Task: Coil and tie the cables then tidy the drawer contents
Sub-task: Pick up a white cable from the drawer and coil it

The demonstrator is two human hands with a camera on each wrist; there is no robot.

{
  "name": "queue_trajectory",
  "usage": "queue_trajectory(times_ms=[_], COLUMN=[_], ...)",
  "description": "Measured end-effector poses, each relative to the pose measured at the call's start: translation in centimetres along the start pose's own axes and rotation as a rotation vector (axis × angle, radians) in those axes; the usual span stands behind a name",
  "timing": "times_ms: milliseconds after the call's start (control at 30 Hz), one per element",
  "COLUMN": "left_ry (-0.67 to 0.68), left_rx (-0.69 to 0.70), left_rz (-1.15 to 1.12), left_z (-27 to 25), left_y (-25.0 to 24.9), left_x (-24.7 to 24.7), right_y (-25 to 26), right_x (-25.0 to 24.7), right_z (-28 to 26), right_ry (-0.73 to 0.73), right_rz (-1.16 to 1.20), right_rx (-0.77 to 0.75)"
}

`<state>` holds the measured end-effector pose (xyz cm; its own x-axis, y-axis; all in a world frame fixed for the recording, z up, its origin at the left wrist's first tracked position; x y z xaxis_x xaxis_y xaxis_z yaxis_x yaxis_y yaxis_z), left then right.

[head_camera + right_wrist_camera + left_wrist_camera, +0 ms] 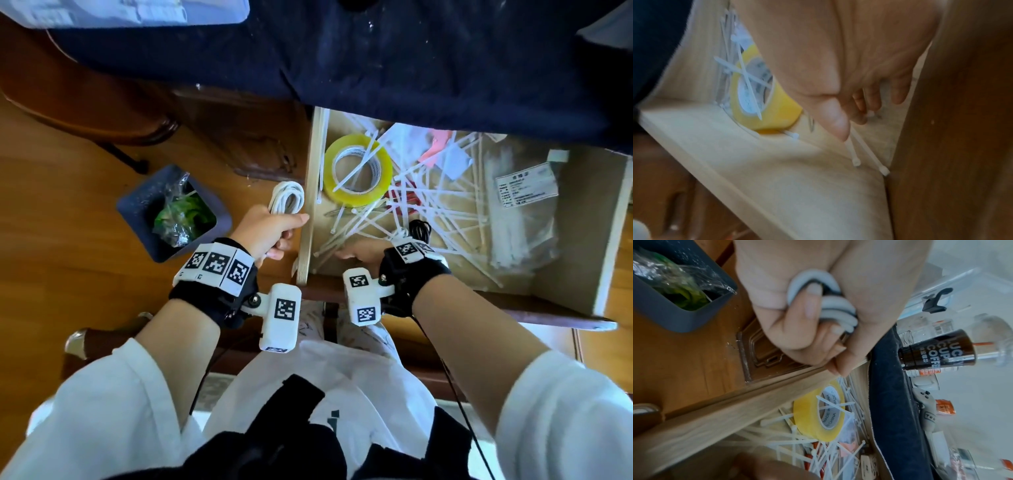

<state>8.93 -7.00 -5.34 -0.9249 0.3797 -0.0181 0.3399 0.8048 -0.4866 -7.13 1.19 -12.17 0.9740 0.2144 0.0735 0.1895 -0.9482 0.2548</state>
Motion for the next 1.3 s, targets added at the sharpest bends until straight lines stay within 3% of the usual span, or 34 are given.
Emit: queue_trajectory(times_ms=[67,233,400,633,967,1067,1167,1233,1300], left_ry=[0.041,0.079,0.102,0.197,0.288,0.264,0.219,0.234,0.284], left_rx=[0.004,0.025,0.083,0.173,0.229,0.301,0.351,0.342,0.333], left_rz=[-0.002,0.017,-0.004,-0.181,-0.281,-0.209,-0.126,-0.115,-0.111], left_z=[-0.1,-0.9,-2.4,-4.7,-7.4,-8.0,-8.1,-8.2,-8.6], left_y=[-0.1,-1.3,-3.6,-6.9,-8.7,-9.2,-9.5,-9.8,-10.0], left_x=[0.6,2.8,5.9,10.5,13.3,13.4,13.4,13.4,13.6], right_y=[1.3,0.2,1.3,1.0,-0.3,0.1,0.6,1.1,1.7], right_x=[-0.2,-3.2,-5.1,-6.1,-7.3,-7.2,-7.6,-8.9,-10.6], right_z=[-3.8,-6.9,-11.7,-16.4,-18.9,-20.1,-20.7,-21.3,-22.0], right_ry=[-0.001,0.130,0.254,0.324,0.268,0.259,0.051,-0.232,-0.421], right_rz=[0.104,0.611,0.783,0.823,0.819,0.787,0.677,0.628,0.675], right_rx=[0.004,-0.248,-0.510,-0.720,-0.769,-0.747,-0.710,-0.786,-0.909])
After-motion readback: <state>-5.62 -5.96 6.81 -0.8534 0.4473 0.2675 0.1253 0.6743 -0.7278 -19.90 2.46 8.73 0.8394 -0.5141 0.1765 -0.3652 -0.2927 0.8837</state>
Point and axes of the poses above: each hand's wrist, its own z-axis towards the middle knuckle, its own x-axis out of the palm, y = z × x, the point moved 3 cm from there along z, towards the middle knuckle
